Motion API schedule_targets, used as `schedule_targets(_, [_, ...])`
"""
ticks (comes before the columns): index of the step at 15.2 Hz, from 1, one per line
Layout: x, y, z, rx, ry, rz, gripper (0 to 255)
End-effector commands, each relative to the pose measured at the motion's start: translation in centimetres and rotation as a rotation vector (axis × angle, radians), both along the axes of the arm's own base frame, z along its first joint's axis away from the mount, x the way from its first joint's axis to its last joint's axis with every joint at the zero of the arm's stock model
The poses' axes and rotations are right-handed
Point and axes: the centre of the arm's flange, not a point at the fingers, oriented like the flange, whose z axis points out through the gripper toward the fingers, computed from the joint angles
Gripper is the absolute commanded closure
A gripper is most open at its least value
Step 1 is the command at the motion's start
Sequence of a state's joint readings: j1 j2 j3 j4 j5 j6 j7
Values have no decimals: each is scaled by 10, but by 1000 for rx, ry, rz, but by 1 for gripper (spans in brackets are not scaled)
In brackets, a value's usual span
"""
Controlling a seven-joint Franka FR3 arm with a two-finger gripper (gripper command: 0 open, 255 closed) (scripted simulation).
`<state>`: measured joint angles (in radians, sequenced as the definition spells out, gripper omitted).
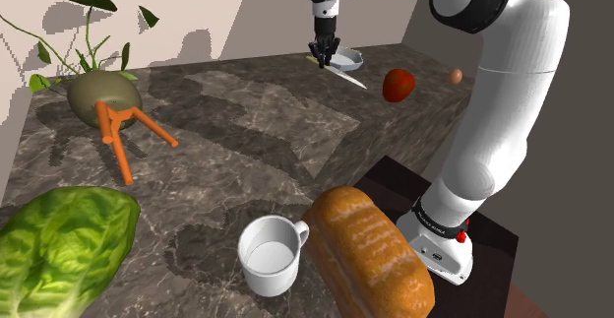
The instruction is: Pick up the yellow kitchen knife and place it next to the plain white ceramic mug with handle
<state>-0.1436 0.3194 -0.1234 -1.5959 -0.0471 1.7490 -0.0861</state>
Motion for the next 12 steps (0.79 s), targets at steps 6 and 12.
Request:
schedule_targets(6, [0, 0, 38, 0, 1, 0, 255])
schedule_targets(12, [0, 0, 70, 0, 1, 0, 255])
